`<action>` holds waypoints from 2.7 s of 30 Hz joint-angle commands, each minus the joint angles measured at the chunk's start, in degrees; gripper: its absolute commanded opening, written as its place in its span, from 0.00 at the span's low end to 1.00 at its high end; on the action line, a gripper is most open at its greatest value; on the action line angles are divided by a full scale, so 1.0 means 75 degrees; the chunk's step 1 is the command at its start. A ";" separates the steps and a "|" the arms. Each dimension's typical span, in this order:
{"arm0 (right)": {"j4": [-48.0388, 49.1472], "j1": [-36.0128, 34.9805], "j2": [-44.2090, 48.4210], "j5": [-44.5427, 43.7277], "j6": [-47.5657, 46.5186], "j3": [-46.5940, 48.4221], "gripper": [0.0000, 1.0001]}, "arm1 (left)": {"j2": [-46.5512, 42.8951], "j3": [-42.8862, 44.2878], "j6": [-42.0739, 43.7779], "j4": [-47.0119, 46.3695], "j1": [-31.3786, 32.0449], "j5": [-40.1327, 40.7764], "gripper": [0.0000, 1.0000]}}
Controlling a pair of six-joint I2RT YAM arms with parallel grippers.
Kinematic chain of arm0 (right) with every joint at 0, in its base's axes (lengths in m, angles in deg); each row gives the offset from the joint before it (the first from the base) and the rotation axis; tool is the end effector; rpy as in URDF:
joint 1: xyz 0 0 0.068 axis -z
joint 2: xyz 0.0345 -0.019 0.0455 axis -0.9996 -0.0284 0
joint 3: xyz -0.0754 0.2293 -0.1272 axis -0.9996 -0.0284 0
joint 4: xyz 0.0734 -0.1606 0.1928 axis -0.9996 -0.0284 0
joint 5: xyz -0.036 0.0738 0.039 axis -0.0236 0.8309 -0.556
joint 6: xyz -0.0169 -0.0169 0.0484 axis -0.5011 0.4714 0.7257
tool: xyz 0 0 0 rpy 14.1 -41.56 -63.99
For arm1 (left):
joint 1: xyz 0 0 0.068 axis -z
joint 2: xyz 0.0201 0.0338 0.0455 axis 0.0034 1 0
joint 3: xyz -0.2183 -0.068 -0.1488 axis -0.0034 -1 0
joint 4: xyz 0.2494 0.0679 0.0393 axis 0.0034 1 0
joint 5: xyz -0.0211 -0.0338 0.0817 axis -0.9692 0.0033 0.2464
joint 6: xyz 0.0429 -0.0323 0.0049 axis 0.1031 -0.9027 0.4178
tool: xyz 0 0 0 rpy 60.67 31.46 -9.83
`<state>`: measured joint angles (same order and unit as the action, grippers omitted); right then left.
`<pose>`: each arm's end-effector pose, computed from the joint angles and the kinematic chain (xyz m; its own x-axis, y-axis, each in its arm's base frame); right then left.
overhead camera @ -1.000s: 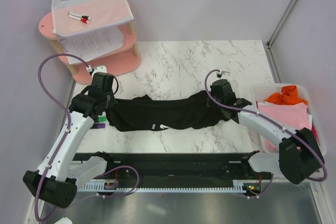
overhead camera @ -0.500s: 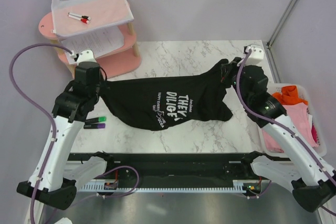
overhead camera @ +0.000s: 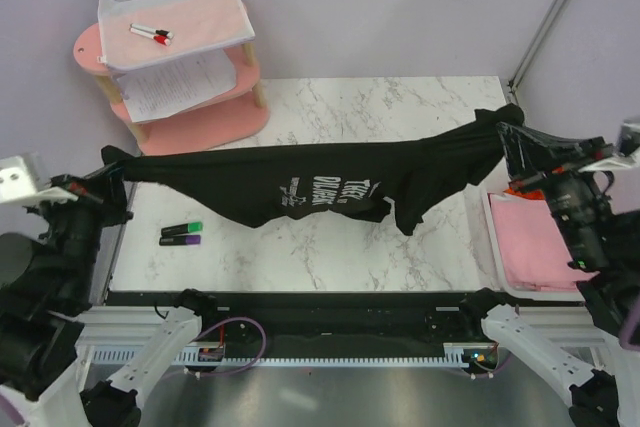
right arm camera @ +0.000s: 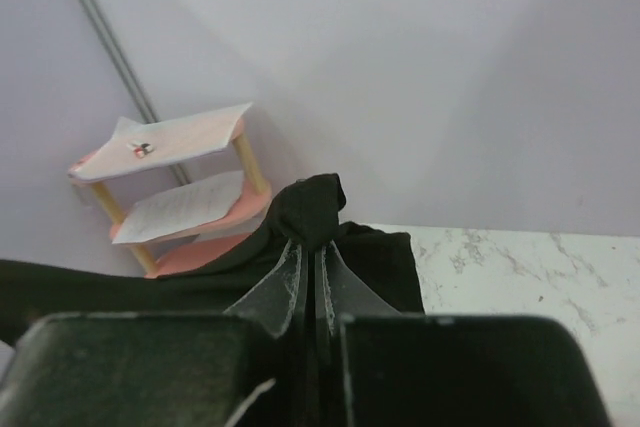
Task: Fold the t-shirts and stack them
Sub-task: Flatten out the tshirt, then fold the flattened tshirt in 1/3 of the way
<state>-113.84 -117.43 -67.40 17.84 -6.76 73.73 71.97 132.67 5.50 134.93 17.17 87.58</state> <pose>0.0546 0.0223 0.5182 0.1626 0.3609 -0.9183 -0.3611 0.8879 0.2850 0.0093 0.0117 0.5141 0.0484 -0.2454 -0.9682 -0.0912 0.9642 -0.2490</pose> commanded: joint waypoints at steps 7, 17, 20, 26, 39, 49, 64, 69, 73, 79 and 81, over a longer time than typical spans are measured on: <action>-0.1153 0.0323 0.0798 0.0446 -0.0196 0.1185 0.00 | -0.0582 0.1411 0.0460 0.0857 -0.0101 -0.0598 0.02; -0.0219 0.0417 -0.0863 -0.0902 -0.0770 0.0544 0.00 | 0.0999 0.0582 0.0484 0.0402 -0.0089 0.0047 0.02; 0.0251 0.0336 -0.1811 -0.1102 -0.0573 0.0039 0.00 | 0.1597 -0.0250 0.0332 -0.0056 -0.0101 0.0152 0.02; 0.1174 0.0359 -0.4235 -0.1032 0.0003 -0.0804 0.00 | 0.3189 -0.2055 -0.0183 -0.1321 -0.0135 0.0305 0.02; 0.1952 0.1636 -1.0028 -0.0365 0.0810 0.1521 0.00 | 0.8157 -0.0559 -0.0478 -0.2119 -0.1038 0.0246 0.02; 0.1343 0.2070 -1.2442 0.0386 0.0800 0.4758 0.00 | 0.9450 0.0803 -0.0196 -0.2061 -0.1471 0.0188 0.02; 0.1389 0.2046 -1.0091 0.0936 0.0963 0.1928 0.00 | 0.8103 -0.1198 -0.0910 -0.2049 -0.1460 0.0000 0.02; 0.1892 0.2011 -0.8453 0.1136 0.1197 -0.0053 0.00 | 0.7704 -0.1763 -0.1215 -0.1979 -0.1460 0.0047 0.02; 0.1823 0.2011 -0.7571 0.1265 0.1186 -0.0910 0.00 | 0.7762 -0.2090 -0.1367 -0.1920 -0.1460 0.0094 0.02; 0.1717 0.1906 -0.6773 0.1708 0.1350 -0.2210 0.00 | 0.7996 -0.2490 -0.1649 -0.1920 -0.1448 -0.0047 0.02; 0.1706 0.1836 -0.6691 0.1838 0.1444 -0.2691 0.00 | 0.8044 -0.2618 -0.1730 -0.1932 -0.1448 -0.0035 0.02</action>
<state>-101.22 -102.83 -119.22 28.73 2.22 59.02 131.99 114.51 -3.81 120.94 6.63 86.81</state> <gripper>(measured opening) 0.028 0.025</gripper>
